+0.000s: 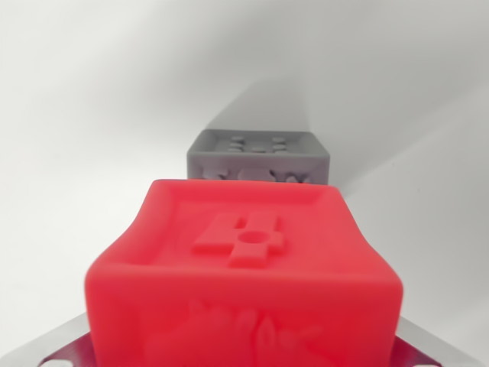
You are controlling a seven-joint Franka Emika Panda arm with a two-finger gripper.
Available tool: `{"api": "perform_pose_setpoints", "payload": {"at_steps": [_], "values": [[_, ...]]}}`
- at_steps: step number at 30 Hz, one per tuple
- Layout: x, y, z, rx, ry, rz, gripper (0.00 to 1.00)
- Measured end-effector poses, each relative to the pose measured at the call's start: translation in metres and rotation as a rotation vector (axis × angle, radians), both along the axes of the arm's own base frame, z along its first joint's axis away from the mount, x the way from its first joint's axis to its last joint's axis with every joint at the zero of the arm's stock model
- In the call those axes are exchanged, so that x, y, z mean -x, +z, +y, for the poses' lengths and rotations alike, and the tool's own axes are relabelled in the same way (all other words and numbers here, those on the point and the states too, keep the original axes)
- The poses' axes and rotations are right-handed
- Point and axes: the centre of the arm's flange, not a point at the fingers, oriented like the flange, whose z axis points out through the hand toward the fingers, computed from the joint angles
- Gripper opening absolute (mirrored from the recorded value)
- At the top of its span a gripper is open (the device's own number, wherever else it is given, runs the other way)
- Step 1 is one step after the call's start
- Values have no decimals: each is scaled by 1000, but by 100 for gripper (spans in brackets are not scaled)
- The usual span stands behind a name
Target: Destack cube
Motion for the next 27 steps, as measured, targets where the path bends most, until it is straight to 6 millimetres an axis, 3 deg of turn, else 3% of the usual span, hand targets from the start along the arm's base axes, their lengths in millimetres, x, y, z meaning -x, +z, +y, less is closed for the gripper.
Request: {"api": "perform_pose_setpoints", "payload": {"at_steps": [16,27], "values": [[0,46,0,0,0,-4,0],[-1,44,-18,2,4,3,0]]}}
